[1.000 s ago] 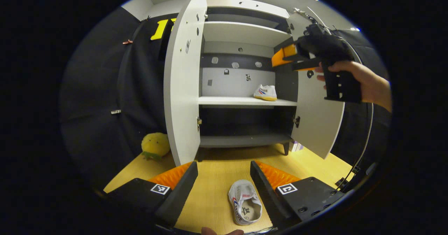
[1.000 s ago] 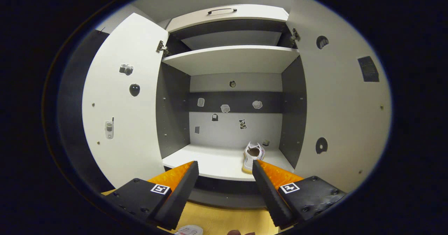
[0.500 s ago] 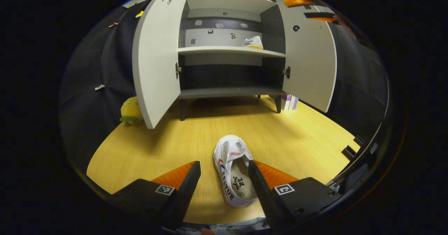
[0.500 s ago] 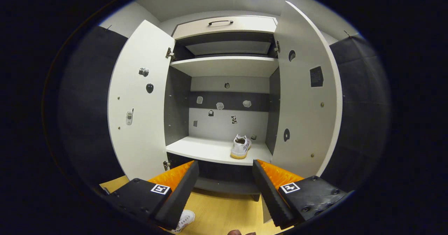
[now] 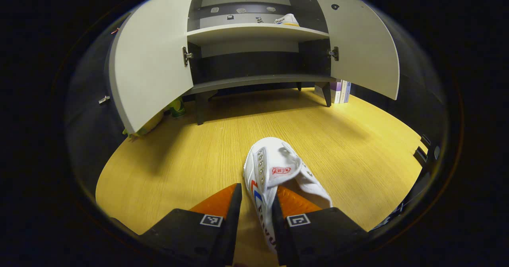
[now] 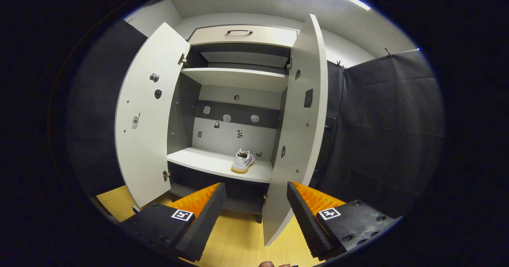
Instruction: Grab one shoe with the right hand and put it into the shoe cabinet, grab the other shoe with the left hand and put it into the shoe cabinet; then close the right door with the right hand and the left door with the left hand.
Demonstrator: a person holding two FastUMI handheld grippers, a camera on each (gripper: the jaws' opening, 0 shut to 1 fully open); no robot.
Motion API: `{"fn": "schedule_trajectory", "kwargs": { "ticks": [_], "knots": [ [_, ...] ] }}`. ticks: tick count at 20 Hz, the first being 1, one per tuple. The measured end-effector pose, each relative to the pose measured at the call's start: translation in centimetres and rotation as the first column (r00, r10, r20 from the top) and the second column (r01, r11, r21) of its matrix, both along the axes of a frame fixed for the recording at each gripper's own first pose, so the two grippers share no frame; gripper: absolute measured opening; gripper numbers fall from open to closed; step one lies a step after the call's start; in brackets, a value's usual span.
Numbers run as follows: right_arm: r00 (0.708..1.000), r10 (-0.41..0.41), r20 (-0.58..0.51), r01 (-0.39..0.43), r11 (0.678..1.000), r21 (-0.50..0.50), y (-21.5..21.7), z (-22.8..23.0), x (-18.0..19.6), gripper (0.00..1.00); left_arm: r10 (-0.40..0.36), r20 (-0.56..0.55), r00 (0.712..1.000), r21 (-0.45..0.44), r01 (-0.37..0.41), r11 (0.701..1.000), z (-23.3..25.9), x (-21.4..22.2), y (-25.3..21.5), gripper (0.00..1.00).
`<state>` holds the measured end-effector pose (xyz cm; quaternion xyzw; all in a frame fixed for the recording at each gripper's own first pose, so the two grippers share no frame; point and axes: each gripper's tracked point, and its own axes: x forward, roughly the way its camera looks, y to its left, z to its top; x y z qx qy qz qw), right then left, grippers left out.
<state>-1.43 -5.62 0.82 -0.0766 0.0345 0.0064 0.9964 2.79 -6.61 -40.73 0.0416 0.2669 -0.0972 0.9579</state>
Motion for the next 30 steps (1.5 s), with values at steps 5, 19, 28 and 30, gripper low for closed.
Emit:
{"fn": "schedule_trajectory", "kwargs": {
  "ticks": [5, 19, 28, 30],
  "knots": [
    [0.999, -0.025, -0.028, 0.025, 1.0, -0.006, -1.4, -1.0, -0.7, 0.98, 0.05, -0.019, 0.999, 0.079, -0.049, 0.996, -1.0, 1.7, 1.0, 0.14],
    [0.998, 0.013, -0.055, -0.008, 0.997, 0.08, -0.6, -2.3, -0.3, 0.98, 0.11, -0.098, 0.989, 0.031, -0.108, 0.994, 6.4, 0.8, 1.6, 0.05],
    [0.995, 0.016, -0.101, -0.001, 0.99, 0.141, -2.6, -4.2, -0.4, 0.98, 0.286, -0.042, 0.957, -0.057, -0.288, 0.956, 19.2, 3.1, 1.3, 0.05],
    [0.994, 0.016, -0.105, -0.001, 0.99, 0.144, -3.3, -4.5, -0.4, 0.98, 0.31, -0.037, 0.95, -0.096, -0.312, 0.945, 21.9, 4.6, 0.8, 0.05]
  ]
}}
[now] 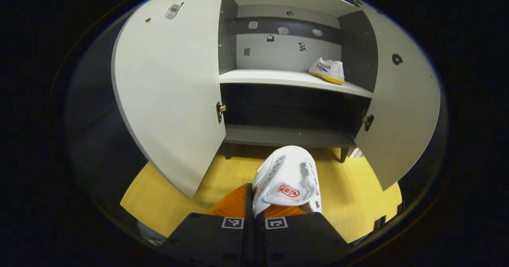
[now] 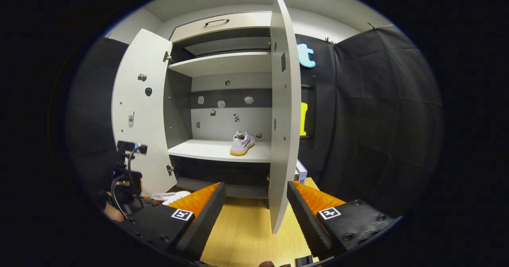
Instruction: Grab one shoe with the right hand and put it into the shoe cabinet, grab the other shoe with the left hand and put it into the shoe cabinet; then close the right door with the right hand and the left door with the left hand.
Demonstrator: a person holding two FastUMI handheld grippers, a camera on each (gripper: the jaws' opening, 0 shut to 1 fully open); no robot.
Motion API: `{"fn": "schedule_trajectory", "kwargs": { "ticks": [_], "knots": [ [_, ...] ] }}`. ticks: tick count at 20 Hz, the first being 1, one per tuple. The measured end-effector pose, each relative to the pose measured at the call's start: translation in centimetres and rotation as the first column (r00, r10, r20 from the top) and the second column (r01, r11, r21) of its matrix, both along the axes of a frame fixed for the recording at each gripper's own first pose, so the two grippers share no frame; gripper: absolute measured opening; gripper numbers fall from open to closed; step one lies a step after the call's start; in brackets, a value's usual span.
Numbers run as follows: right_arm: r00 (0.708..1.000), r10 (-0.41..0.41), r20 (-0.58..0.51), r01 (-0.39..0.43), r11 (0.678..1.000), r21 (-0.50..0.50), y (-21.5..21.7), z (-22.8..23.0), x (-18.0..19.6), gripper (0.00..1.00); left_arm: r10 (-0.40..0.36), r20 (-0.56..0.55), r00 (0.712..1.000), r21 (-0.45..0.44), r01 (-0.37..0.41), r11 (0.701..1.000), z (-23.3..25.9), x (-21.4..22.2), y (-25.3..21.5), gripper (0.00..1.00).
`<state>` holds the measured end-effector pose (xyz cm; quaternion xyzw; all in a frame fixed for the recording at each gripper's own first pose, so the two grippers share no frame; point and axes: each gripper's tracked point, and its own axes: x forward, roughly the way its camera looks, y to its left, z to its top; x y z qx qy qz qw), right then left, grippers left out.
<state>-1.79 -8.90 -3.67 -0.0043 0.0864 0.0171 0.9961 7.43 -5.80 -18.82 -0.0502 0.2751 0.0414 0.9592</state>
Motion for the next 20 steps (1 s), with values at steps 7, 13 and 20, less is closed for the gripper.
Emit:
{"fn": "schedule_trajectory", "kwargs": {
  "ticks": [7, 13, 20],
  "knots": [
    [1.0, 0.0, -0.011, 0.0, 0.999, 0.035, -2.5, -0.7, -0.5, 0.98, 0.1, 0.096, 0.99, -0.026, -0.098, 0.995, 8.6, 7.1, -0.2, 0.05],
    [1.0, -0.002, -0.029, 0.004, 0.998, 0.059, -4.5, -1.7, -0.6, 0.98, 0.184, 0.122, 0.975, -0.052, -0.179, 0.983, 13.8, 14.0, 1.1, 0.05],
    [0.999, -0.035, -0.037, 0.039, 0.996, 0.086, -7.7, -2.0, 0.2, 0.98, 0.229, 0.159, 0.96, -0.028, -0.227, 0.973, 18.4, 23.5, 2.6, 0.05]
  ]
}}
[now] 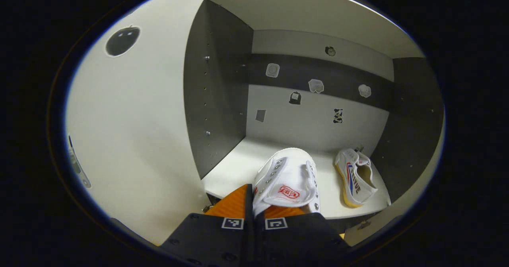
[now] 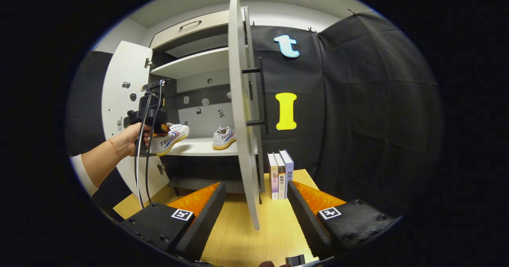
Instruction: Grab one shoe with the right hand and put it into the shoe cabinet, grab the other shoe with the left hand and put it into the shoe cabinet; then close the right door with the right hand and the left door with the left hand.
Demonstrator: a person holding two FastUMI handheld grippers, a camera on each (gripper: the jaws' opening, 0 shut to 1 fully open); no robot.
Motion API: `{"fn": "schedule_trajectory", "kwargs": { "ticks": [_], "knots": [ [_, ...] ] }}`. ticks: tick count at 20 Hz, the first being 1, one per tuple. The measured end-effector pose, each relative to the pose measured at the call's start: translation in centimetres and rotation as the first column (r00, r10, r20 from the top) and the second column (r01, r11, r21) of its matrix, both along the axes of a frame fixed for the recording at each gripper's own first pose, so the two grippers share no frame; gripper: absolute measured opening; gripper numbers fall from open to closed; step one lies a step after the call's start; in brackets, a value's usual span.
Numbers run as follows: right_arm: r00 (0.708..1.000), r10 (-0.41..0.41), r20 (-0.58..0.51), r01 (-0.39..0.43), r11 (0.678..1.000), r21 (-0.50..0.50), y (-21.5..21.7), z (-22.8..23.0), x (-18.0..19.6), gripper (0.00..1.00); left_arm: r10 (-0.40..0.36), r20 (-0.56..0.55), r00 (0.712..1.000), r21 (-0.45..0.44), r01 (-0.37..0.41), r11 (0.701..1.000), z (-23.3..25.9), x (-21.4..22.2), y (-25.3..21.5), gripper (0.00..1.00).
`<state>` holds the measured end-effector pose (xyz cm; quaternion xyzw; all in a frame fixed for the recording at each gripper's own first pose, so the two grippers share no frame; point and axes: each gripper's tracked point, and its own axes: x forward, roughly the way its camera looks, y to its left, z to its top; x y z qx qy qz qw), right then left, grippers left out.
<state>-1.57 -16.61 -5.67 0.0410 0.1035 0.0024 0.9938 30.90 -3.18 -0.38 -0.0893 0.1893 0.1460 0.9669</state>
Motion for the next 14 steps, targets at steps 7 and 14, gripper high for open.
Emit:
{"fn": "schedule_trajectory", "kwargs": {
  "ticks": [7, 14],
  "knots": [
    [0.999, -0.048, -0.001, 0.048, 0.999, -0.023, -2.6, 0.1, 0.0, 0.99, 0.029, -0.052, 0.998, -0.003, -0.03, 1.0, -0.3, 8.7, 0.6, 0.05],
    [0.991, -0.133, -0.004, 0.133, 0.99, -0.044, -5.7, 0.2, -0.6, 0.98, 0.036, -0.135, 0.99, 0.022, -0.033, 0.999, -3.2, 14.7, 0.8, 0.05]
  ]
}}
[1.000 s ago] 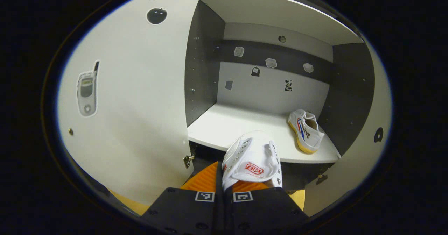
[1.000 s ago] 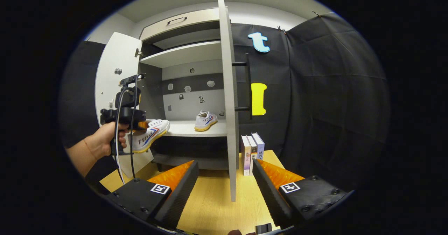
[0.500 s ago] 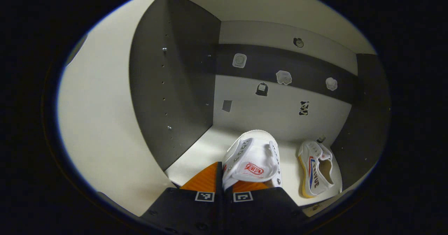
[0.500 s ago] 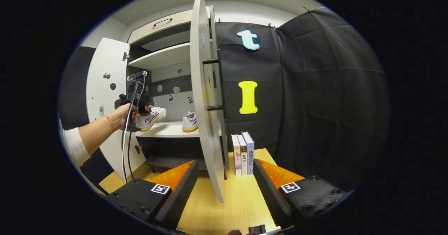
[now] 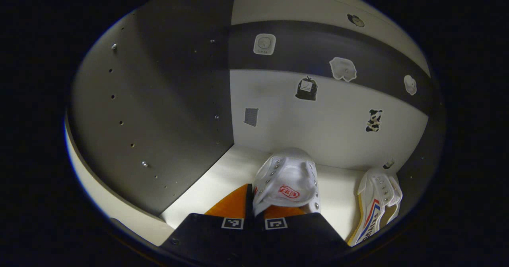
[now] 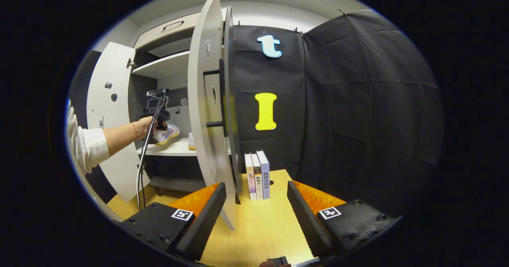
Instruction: Grab one shoe with the right hand and put it into the shoe cabinet, grab the other shoe with the left hand and put it into the shoe cabinet; then close the right door with the right hand and the left door with the left hand.
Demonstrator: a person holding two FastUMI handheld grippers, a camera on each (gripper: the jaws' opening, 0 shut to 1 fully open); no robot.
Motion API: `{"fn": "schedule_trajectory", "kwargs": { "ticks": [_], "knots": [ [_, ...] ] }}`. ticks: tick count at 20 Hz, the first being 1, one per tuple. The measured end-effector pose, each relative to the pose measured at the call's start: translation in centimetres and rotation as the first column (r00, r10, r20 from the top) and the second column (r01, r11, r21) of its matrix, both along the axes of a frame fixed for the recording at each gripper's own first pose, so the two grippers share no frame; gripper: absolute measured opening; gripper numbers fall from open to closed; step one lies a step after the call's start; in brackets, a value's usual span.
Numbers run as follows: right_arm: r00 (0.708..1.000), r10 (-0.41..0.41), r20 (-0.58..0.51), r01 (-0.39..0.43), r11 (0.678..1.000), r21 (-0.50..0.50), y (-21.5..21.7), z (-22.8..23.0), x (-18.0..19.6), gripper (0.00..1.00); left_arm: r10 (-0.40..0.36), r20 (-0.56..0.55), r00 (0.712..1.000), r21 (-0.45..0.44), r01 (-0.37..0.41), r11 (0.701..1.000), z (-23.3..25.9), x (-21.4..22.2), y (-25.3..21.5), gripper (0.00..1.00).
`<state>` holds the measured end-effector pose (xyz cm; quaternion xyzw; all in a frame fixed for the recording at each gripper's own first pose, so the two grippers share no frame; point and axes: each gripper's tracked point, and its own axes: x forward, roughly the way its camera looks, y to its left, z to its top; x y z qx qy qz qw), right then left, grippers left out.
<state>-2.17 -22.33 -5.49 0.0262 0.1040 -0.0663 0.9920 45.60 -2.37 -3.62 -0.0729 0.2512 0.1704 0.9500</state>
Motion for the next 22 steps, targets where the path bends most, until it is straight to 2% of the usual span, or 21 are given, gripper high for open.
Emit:
{"fn": "schedule_trajectory", "kwargs": {
  "ticks": [8, 11, 15, 16, 17, 18, 21, 22],
  "knots": [
    [0.999, -0.035, -0.003, 0.035, 0.999, -0.014, -0.7, 0.1, -0.5, 0.98, 0.033, -0.046, 0.998, -0.017, -0.034, 0.999, -2.6, 1.0, 0.3, 0.05],
    [0.999, -0.04, -0.006, 0.04, 0.999, 0.001, -0.5, 0.0, -0.9, 0.98, -0.003, -0.038, 0.999, -0.016, 0.002, 1.0, -2.8, 0.9, 0.0, 0.09],
    [0.999, -0.035, -0.005, 0.035, 0.999, 0.019, 0.0, 0.0, -1.5, 0.98, -0.068, -0.033, 0.997, 0.017, 0.069, 0.997, -1.6, 0.0, -0.8, 0.24],
    [0.999, -0.032, -0.002, 0.032, 0.999, 0.022, 0.2, 0.1, -1.7, 0.98, -0.077, -0.025, 0.997, 0.032, 0.078, 0.996, -1.1, -0.3, -1.0, 0.34],
    [1.0, -0.03, 0.004, 0.03, 0.999, 0.023, 0.3, 0.3, -1.8, 0.98, -0.09, -0.016, 0.996, 0.046, 0.09, 0.995, -0.7, -0.7, -1.2, 0.35],
    [1.0, -0.027, 0.011, 0.026, 0.999, 0.024, 0.5, 0.5, -2.1, 0.98, -0.104, -0.012, 0.994, 0.061, 0.105, 0.993, -0.4, -1.3, -1.5, 0.44],
    [1.0, -0.012, 0.02, 0.011, 1.0, 0.029, 1.2, 0.9, -2.5, 0.98, -0.142, 0.048, 0.989, 0.103, 0.136, 0.985, 1.2, -3.2, -2.4, 0.61],
    [1.0, -0.005, 0.022, 0.004, 1.0, 0.031, 1.5, 0.9, -2.6, 0.98, -0.149, 0.083, 0.985, 0.117, 0.139, 0.983, 2.1, -4.0, -2.6, 0.71]
  ]
}}
